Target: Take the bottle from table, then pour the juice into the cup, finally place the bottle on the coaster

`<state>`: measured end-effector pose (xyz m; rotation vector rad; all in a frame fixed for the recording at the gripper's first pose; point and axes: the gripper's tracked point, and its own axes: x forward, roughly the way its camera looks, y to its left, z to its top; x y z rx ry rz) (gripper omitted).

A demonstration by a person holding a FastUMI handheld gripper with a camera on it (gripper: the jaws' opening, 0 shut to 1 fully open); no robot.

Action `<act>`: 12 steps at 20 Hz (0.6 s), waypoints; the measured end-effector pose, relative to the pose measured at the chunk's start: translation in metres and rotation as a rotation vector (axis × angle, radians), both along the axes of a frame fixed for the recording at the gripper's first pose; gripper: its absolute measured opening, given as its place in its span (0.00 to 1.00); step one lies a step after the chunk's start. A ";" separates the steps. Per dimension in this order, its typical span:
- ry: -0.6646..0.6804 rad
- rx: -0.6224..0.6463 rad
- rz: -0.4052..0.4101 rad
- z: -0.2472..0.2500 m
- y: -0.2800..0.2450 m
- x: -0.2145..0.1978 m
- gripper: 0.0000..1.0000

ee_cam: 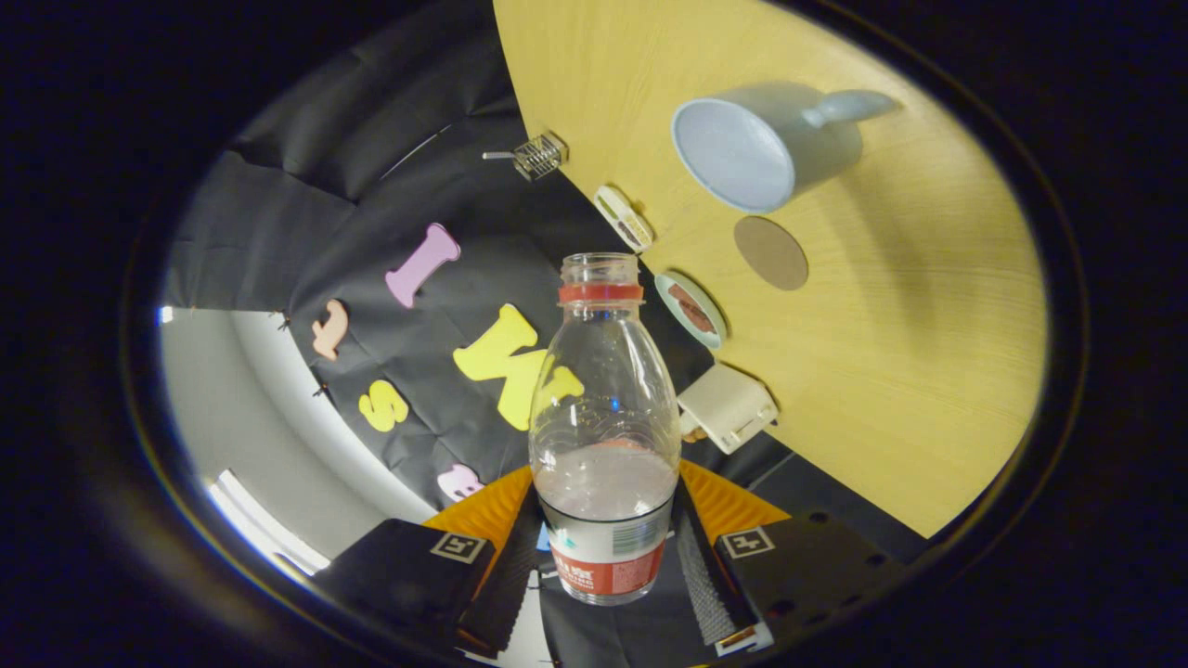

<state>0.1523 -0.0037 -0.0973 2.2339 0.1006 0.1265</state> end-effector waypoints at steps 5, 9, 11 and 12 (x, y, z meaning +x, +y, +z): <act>-0.004 -0.096 0.004 0.011 0.007 -0.002 0.77; -0.043 -0.319 0.000 0.032 0.015 -0.004 0.77; -0.063 -0.459 -0.001 0.037 0.020 -0.003 0.77; -0.070 -0.529 -0.003 0.038 0.022 -0.004 0.77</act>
